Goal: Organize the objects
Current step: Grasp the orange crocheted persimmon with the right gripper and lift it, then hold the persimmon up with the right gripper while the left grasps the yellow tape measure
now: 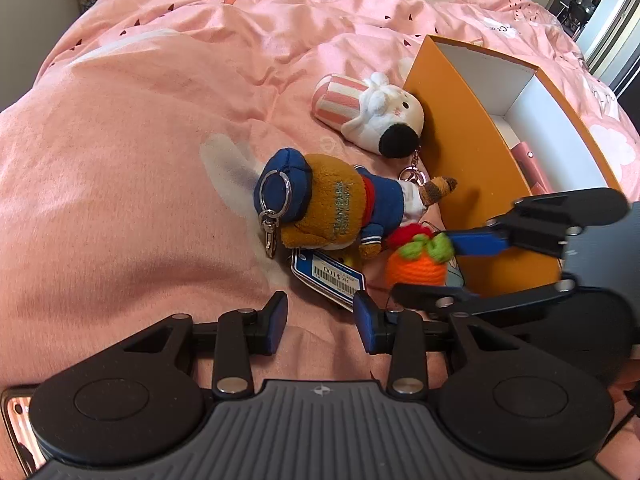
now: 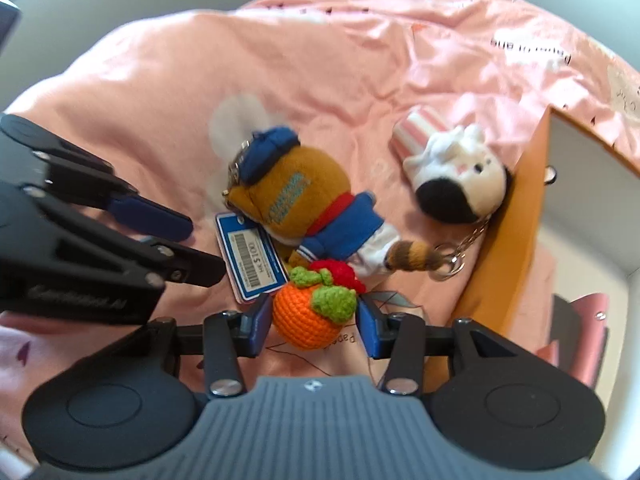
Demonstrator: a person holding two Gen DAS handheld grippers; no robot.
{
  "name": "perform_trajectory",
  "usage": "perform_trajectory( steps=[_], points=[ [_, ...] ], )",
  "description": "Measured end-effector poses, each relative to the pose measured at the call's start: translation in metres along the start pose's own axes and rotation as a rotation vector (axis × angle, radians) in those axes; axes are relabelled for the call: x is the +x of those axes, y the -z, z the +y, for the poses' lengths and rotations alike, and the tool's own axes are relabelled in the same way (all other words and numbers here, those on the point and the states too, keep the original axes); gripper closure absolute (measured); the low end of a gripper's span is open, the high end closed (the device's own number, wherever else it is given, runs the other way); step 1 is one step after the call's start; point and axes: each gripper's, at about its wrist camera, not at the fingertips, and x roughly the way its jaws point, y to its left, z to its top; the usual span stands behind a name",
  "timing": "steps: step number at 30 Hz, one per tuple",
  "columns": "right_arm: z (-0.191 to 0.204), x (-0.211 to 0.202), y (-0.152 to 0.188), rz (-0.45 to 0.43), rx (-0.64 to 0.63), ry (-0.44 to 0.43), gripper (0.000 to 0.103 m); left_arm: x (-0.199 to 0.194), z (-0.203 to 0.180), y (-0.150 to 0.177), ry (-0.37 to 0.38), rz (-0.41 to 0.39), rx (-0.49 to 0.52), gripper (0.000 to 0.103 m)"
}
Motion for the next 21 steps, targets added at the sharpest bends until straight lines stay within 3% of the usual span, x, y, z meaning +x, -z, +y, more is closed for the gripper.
perform_trajectory(
  steps=[8, 14, 16, 21],
  points=[
    [-0.028, -0.056, -0.006, -0.158, 0.094, 0.002, 0.056, 0.011, -0.017, 0.002, -0.032, 0.046, 0.142, 0.053],
    [-0.05, -0.073, -0.01, -0.205, 0.134, 0.052, 0.055, 0.035, -0.038, 0.001, -0.086, 0.062, 0.28, 0.051],
    [-0.056, -0.074, -0.011, -0.212, 0.16, 0.065, 0.055, 0.042, -0.047, 0.001, -0.107, 0.053, 0.33, 0.037],
    [-0.076, -0.084, -0.002, -0.231, 0.209, 0.084, 0.055, 0.059, -0.064, -0.001, -0.21, 0.044, 0.433, 0.027]
  ],
)
